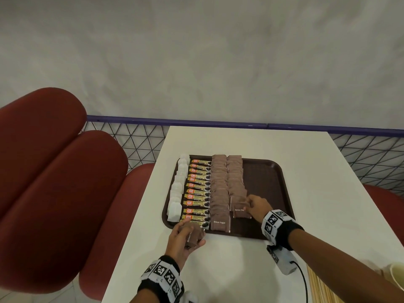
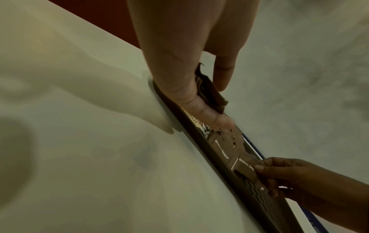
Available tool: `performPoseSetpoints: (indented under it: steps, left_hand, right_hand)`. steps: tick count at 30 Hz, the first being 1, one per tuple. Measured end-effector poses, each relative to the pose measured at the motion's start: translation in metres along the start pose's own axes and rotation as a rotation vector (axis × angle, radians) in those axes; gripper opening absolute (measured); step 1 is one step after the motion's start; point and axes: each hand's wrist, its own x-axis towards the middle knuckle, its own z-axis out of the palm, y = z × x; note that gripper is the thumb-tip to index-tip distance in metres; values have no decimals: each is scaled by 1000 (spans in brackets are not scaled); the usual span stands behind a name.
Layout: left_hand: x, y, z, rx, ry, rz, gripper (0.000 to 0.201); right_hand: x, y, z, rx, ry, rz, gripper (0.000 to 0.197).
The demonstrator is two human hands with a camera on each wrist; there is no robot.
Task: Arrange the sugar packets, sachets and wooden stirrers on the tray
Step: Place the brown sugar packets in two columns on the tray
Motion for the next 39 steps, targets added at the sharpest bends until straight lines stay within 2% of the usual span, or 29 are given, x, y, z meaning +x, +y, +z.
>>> performPoseSetpoints:
  steps: [5,9,13,16,23,29,34,39]
  left_hand:
    - [0,2,-1,-9,-15,-9,36]
    - [-1,2,-1,-8,-26,-11,38]
    - [2,1,-2,-8,-16,-23,36]
    - [3,1,-1,-10,-23,-30,37]
    - [3,0,1,-2,-60,-17,45]
    - [-1,3,3,40,-88,21,39]
    - [-5,7,6,65,-82,50,37]
    - [-6,6,6,73,-35,72,39]
  right_hand:
    - [6,-5,6,-122,53,48,29]
    - [8,-10,13,-66,59,83,31]
    - [8,-13,20,11,58,94,51]
    - [7,-15,21,35,65,91,57]
    - [5,-17,21,8,80,86,54]
    - [0,-16,20,5,177,67,54]
    - [-9,-22,17,-74,252,-42,50]
    - [-22,-36,18,-62,169,-203,38]
